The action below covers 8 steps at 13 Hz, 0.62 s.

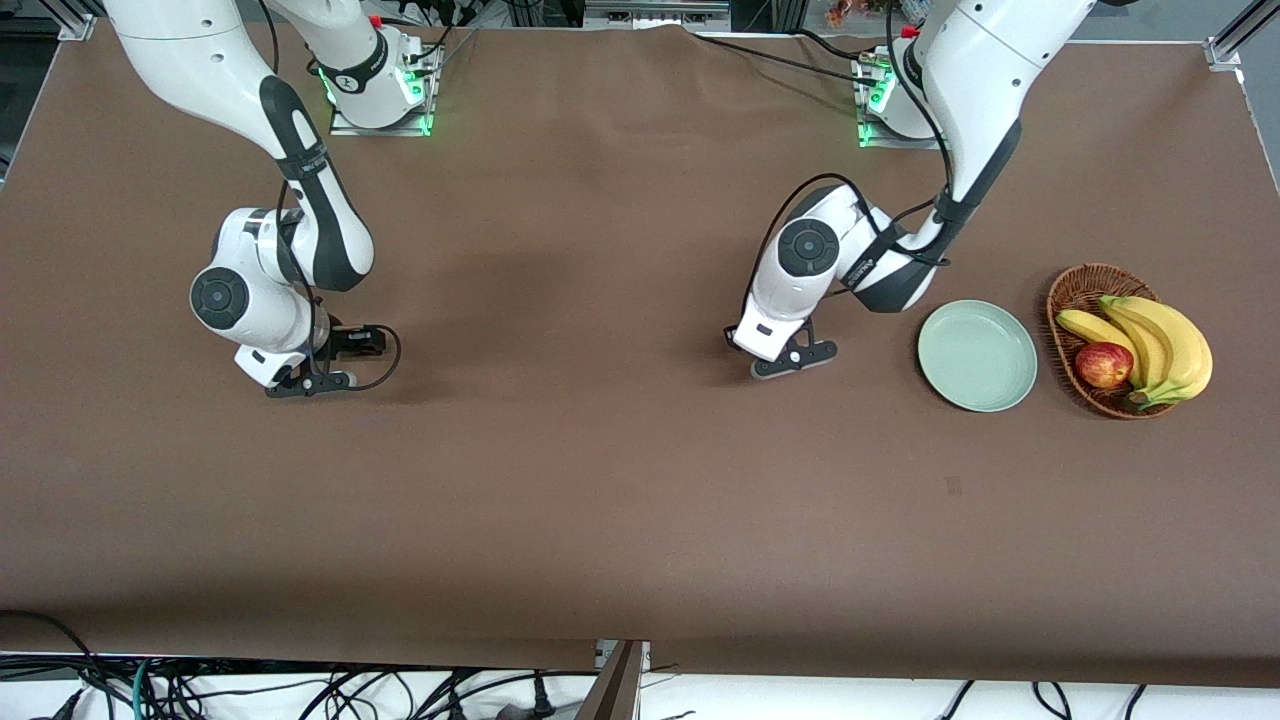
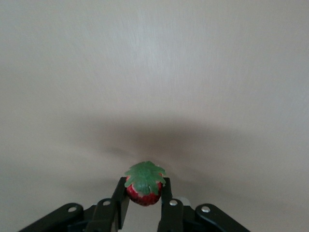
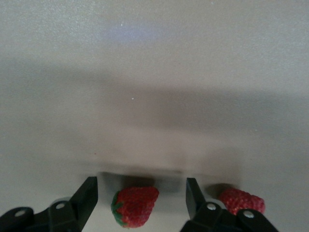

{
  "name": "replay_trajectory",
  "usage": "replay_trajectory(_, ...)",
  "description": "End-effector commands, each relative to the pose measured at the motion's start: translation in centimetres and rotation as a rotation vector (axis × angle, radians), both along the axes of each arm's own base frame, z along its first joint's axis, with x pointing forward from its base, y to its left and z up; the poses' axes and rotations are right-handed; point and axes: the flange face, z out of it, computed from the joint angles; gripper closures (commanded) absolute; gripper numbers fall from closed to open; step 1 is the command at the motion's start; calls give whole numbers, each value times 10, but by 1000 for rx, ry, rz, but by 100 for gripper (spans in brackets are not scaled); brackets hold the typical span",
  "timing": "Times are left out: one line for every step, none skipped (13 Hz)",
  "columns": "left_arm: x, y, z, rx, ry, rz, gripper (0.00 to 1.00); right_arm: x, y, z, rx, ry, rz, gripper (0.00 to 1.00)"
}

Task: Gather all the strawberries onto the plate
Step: 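Release the strawberry onto the plate with the left gripper while the right gripper lifts another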

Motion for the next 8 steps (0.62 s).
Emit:
replay_trajectory(18,15,45,24,-55,33,83,-7,0,0,34,1,-12,25)
replay_trajectory(21,20,51,23,-65,41,84,-7,1,0,36,3,-14,28)
replay_trajectory(29,24,60,17,-82,49,86,-9,1,0,37,6,-14,28)
replay_trajectory(37,38,62,28,-72,43,86,-13,1,-1,39,14,-16,29)
replay_trajectory(47,52,68,15,-61,28,86,-18,0,1,41,18,-17,30)
replay_trajectory(57,66,75,-4,-32,-2,86,-21,0,1,43,26,-18,35)
replay_trajectory(68,85,84,-16,-2,-35,86,-21,0,1,44,26,-18,37)
replay_trajectory(80,114,87,-23,31,-51,86,-21,0,1,43,26,-17,42)
